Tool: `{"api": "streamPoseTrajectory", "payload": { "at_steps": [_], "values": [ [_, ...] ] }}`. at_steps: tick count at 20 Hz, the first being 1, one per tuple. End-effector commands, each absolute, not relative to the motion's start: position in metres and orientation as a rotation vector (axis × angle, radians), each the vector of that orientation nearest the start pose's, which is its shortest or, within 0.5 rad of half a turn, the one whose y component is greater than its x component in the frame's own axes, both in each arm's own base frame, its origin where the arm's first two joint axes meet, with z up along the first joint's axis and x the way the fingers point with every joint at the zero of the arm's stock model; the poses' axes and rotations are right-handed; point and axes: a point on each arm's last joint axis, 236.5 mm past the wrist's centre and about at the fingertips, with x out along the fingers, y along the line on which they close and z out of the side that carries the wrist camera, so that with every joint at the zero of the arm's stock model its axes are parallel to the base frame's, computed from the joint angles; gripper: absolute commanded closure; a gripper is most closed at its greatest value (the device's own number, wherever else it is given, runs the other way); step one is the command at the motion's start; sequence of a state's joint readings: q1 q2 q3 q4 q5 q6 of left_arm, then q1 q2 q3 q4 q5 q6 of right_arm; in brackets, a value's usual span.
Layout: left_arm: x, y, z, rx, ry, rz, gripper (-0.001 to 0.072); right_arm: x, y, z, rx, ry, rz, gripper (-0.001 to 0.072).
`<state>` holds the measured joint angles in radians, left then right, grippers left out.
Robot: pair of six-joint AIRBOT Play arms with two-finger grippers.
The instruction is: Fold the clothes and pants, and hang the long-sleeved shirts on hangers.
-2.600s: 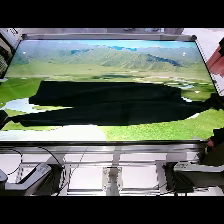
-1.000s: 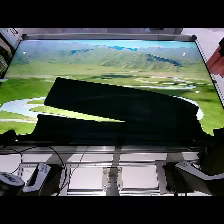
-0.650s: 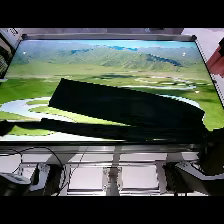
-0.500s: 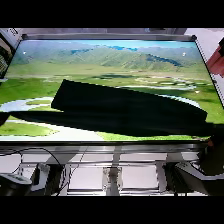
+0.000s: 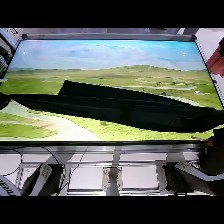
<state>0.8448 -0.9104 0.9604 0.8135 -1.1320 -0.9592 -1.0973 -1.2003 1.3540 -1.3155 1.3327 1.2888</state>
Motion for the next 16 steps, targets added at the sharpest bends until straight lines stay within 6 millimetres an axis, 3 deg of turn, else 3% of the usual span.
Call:
{"api": "streamPoseTrajectory", "payload": {
  "at_steps": [1, 5, 9, 12, 16],
  "values": [
    [0.372, 0.180, 0.108, -0.386, 0.691, 0.276, 0.0683, 0.225, -0.316, 0.087, 0.546, 1.068, -0.642, 0.0683],
    [0.420, 0.137, 0.074, -0.400, 0.889, 0.165, 0.0683, 0.217, -0.322, 0.062, 0.572, 1.156, -0.657, 0.0684],
    [0.457, 0.104, 0.047, -0.368, 1.120, 0.110, 0.0683, 0.225, -0.322, 0.037, 0.541, 1.246, -0.651, 0.0685],
    [0.476, 0.082, 0.027, -0.385, 1.252, 0.066, 0.0683, 0.243, -0.331, 0.031, 0.503, 1.278, -0.678, 0.0685],
    [0.497, 0.062, -0.002, -0.387, 1.302, 0.041, 0.0683, 0.283, -0.339, 0.032, 0.493, 1.240, -0.680, 0.0684]
  ]
}}
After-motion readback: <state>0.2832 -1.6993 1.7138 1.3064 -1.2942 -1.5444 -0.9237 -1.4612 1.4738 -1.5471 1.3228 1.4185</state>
